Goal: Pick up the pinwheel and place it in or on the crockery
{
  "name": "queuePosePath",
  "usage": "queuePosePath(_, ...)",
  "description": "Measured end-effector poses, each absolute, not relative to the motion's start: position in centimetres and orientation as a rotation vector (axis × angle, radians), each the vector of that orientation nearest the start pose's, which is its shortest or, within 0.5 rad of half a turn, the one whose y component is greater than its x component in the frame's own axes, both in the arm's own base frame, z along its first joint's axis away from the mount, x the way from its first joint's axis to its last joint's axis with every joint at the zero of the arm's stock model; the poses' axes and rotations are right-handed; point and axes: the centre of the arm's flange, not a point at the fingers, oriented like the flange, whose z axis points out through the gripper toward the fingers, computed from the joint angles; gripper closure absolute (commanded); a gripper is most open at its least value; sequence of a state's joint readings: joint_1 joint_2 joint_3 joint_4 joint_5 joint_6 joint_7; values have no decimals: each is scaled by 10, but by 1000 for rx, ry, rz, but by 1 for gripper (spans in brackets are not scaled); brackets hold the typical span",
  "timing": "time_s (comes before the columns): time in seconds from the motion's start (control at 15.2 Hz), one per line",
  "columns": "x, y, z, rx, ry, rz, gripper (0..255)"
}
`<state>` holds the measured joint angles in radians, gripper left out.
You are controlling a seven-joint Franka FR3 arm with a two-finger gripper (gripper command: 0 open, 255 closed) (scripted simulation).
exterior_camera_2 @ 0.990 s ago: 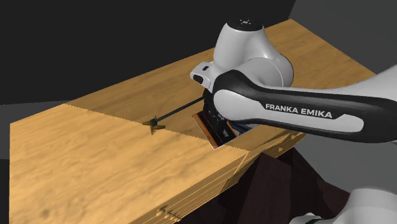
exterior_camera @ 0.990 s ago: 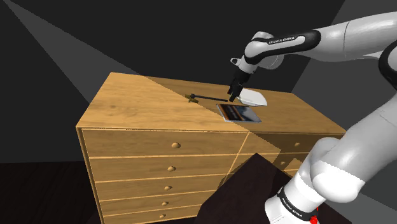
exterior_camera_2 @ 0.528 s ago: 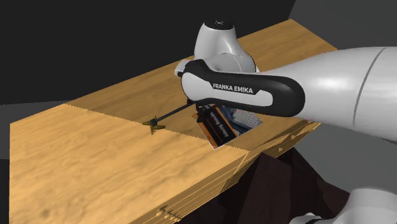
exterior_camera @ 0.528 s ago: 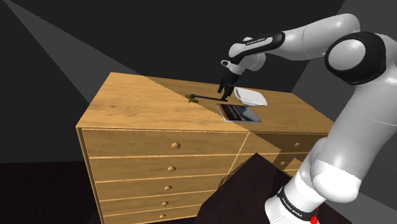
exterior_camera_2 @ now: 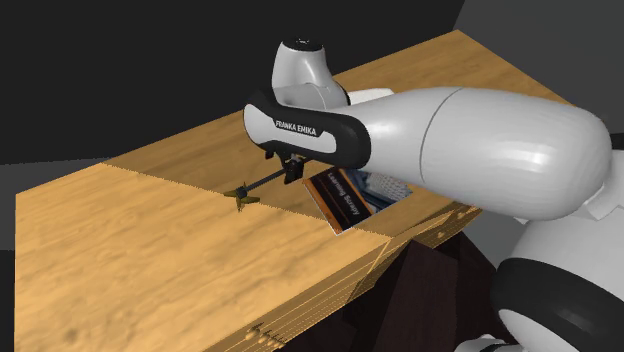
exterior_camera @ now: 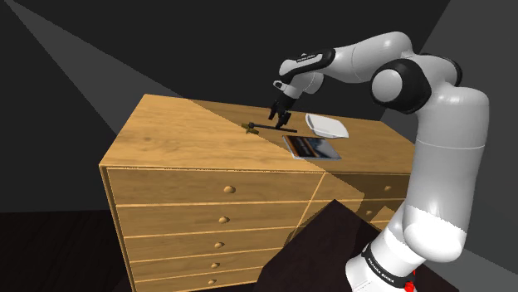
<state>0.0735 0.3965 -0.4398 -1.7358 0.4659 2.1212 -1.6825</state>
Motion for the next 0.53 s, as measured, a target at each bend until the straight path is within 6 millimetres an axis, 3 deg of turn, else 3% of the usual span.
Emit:
queuePosePath(0.33,634,-187,343,-2571,-1608,-340,0)
queuePosePath(0.53,635,-185,337,-2571,-1608,-340,0)
